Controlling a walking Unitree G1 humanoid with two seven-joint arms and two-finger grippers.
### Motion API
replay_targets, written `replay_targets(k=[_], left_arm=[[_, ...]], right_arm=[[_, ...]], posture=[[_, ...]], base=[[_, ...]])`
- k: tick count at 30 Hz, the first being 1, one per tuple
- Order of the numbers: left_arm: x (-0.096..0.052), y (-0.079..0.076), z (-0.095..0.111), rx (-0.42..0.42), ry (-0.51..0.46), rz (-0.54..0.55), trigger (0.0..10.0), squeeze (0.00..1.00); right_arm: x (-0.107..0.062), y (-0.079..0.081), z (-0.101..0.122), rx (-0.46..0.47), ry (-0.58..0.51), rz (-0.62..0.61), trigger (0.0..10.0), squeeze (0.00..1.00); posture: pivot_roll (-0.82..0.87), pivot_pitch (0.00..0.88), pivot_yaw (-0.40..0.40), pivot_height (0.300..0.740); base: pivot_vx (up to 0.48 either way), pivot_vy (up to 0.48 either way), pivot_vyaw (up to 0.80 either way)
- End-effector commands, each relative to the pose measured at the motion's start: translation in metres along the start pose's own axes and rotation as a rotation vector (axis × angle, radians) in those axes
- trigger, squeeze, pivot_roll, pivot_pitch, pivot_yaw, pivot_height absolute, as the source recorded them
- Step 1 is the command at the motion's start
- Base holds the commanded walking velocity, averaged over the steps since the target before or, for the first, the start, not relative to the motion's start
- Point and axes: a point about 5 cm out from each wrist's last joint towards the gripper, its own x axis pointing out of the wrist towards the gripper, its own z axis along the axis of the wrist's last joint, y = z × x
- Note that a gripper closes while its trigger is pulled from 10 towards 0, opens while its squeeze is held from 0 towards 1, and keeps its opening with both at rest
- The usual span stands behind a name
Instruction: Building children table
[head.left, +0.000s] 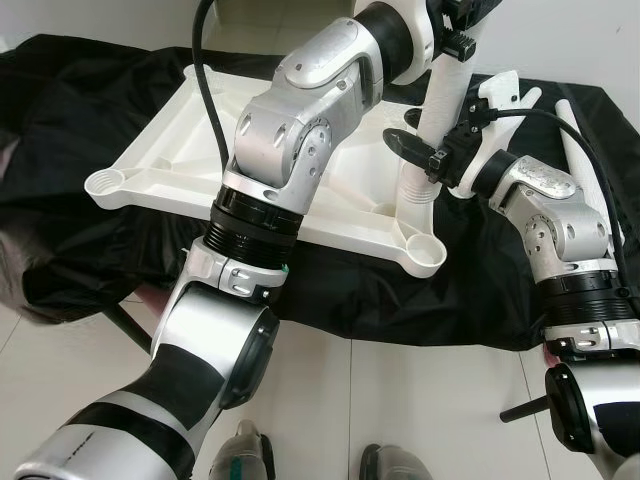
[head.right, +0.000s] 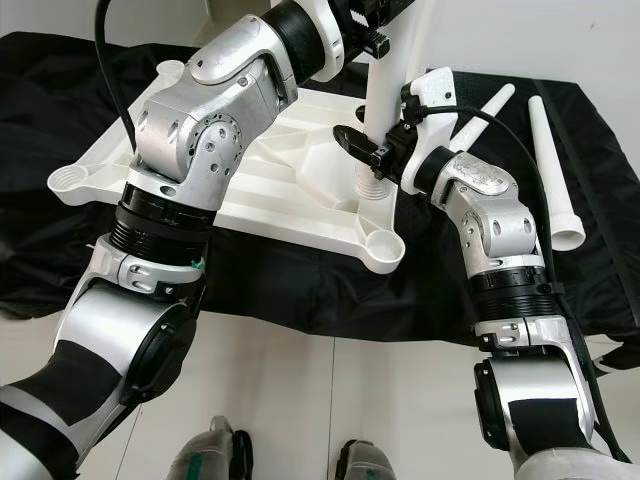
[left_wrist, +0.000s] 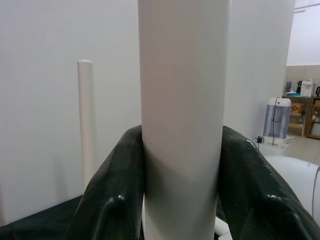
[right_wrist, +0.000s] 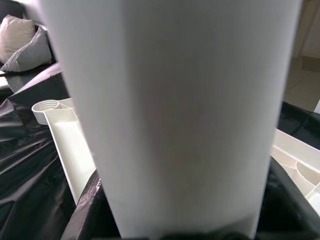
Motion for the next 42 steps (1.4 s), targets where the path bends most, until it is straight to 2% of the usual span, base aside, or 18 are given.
replay_targets(k=[1, 38, 39, 40, 41, 42], left_arm=[[0.002, -0.008, -0.003, -0.006, 0.016, -0.042, 10.0, 0.00], [0.002, -0.008, -0.003, -0.006, 0.016, -0.042, 10.0, 0.00], [0.002, -0.009, -0.005, -0.016, 0.021, -0.046, 10.0, 0.34], [0.002, -0.009, -0.005, -0.016, 0.021, -0.046, 10.0, 0.34], [-0.003, -0.009, -0.014, -0.013, 0.063, -0.043, 10.0, 0.00], [-0.006, -0.009, -0.021, -0.009, 0.094, -0.039, 10.0, 0.00]], right_arm=[[0.000, -0.004, 0.012, -0.025, -0.038, -0.017, 10.0, 0.00], [0.000, -0.004, 0.012, -0.025, -0.038, -0.017, 10.0, 0.00], [0.000, -0.005, 0.012, -0.021, -0.039, -0.026, 10.0, 0.00], [0.000, -0.005, 0.012, -0.021, -0.039, -0.026, 10.0, 0.00], [-0.001, -0.006, 0.006, 0.025, -0.059, -0.075, 10.0, 0.00], [-0.003, -0.006, 0.002, 0.060, -0.073, -0.111, 10.0, 0.00]], posture=[[-0.04, 0.128, 0.068, 0.740], [-0.04, 0.128, 0.068, 0.740], [-0.04, 0.000, 0.000, 0.740], [-0.04, 0.000, 0.000, 0.740], [-0.03, 0.000, 0.000, 0.740], [-0.03, 0.000, 0.000, 0.740]], base=[[0.000, 0.000, 0.00], [0.000, 0.000, 0.00], [0.000, 0.000, 0.00], [0.000, 0.000, 0.00], [0.000, 0.000, 0.00], [0.000, 0.000, 0.00]])
